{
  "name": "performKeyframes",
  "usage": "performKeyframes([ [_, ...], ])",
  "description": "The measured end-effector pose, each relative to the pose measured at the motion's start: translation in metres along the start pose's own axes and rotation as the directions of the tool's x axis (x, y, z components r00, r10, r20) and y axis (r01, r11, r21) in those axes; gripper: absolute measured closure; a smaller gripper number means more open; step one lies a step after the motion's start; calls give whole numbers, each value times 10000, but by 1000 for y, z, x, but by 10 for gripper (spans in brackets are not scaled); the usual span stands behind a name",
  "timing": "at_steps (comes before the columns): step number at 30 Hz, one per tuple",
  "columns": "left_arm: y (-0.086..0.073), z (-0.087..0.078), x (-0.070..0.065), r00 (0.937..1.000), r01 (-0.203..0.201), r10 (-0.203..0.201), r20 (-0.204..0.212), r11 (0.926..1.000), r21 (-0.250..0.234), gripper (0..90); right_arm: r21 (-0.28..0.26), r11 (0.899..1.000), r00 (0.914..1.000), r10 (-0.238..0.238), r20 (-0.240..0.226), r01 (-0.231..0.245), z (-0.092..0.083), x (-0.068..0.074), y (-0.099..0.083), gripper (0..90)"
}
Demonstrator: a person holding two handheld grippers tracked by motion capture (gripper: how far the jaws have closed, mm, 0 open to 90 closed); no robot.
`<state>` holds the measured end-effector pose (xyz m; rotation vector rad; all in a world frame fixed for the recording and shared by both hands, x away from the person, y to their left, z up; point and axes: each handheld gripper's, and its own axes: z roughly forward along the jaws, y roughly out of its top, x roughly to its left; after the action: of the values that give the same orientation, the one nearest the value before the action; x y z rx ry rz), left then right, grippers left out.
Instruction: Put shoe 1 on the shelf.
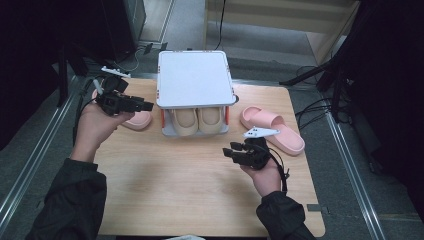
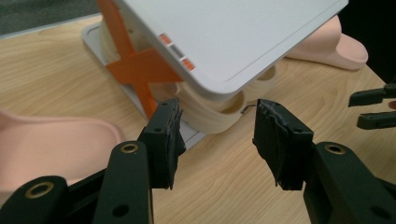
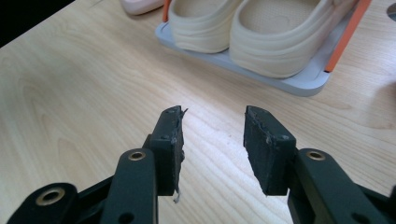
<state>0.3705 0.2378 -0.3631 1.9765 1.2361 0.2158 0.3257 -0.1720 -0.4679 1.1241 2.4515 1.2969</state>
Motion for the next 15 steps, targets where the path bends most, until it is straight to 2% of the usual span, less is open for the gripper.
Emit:
performKeyframes([
  [2,-5,-2,4,9998,96,-96,-157,10000,-20,493,49,9998,9998,-201,-73,201,-1,0,-3,564],
  [6,-16,-3,14,9992,337,-338,-234,9994,-47,495,167,9996,9994,-217,-280,222,-2,0,-9,556],
  [9,-24,2,20,9985,536,-534,-104,9983,225,580,331,9984,9986,-439,-304,449,-1,2,-11,556],
  [12,-32,10,28,9977,591,-576,-344,9973,436,627,354,9979,9979,-531,-373,544,1,4,-11,557],
  [15,-41,19,40,9956,840,-819,-451,9954,464,682,326,9972,9971,-655,-384,668,2,6,-11,559],
])
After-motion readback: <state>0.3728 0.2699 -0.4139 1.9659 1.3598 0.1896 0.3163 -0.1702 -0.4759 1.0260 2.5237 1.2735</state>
